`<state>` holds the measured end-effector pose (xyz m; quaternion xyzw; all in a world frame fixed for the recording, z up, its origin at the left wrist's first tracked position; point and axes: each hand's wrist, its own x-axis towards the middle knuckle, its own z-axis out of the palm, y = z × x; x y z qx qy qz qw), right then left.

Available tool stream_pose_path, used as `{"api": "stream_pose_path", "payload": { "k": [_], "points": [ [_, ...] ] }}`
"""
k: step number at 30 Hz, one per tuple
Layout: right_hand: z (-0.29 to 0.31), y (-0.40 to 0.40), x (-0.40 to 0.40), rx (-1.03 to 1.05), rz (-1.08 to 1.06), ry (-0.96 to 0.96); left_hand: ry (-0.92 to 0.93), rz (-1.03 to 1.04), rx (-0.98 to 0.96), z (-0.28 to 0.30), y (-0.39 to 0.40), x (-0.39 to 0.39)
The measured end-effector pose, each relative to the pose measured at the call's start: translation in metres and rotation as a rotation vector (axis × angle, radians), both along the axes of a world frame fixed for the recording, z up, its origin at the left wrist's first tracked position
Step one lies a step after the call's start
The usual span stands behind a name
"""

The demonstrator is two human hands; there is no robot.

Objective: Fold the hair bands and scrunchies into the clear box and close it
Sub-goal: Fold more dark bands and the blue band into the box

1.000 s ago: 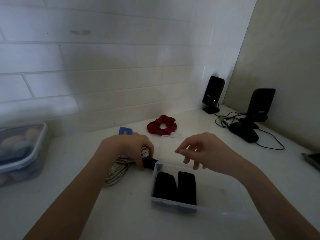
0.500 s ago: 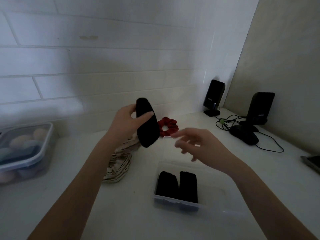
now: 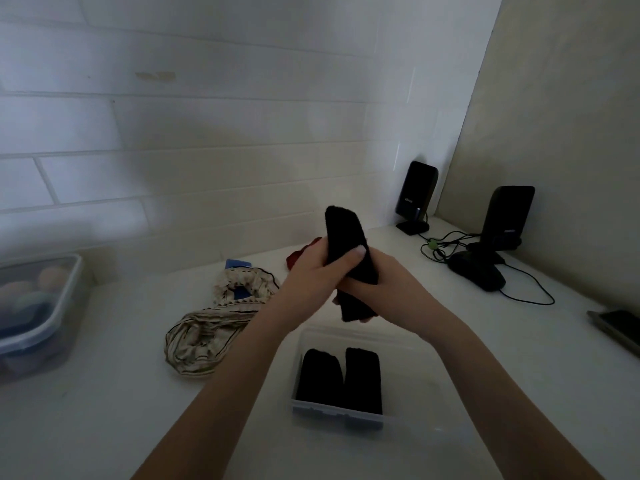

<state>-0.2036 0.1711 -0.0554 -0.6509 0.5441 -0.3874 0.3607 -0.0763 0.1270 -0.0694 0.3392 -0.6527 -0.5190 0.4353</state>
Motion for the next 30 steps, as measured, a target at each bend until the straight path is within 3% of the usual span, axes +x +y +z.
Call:
{"api": "stream_pose_path", "payload": {
  "k": [3,12,16,21,27,30],
  "points": [
    [0.008,-0.002,-0.011,0.05,0.17,0.068,0.071,0.03,0.017,-0.001,-0.001,0.005],
    [0.012,-0.003,-0.011,-0.019,0.069,-0.084,0.391,-0.265,0.347,-0.004,0.006,0.011],
    [0.012,-0.003,-0.012,-0.066,0.027,-0.192,0.297,-0.245,0.286,-0.009,0.007,0.013],
    [0.009,-0.005,-0.016,-0.063,0.022,-0.138,0.221,-0.215,0.287,-0.012,0.008,0.017],
    [0.005,-0.011,-0.016,-0.211,-0.181,-0.183,0.172,-0.113,0.208,-0.013,0.006,0.017],
    [0.006,-0.009,-0.019,-0.247,-0.084,-0.116,0.195,-0.091,0.171,-0.013,0.006,0.017]
  ]
}}
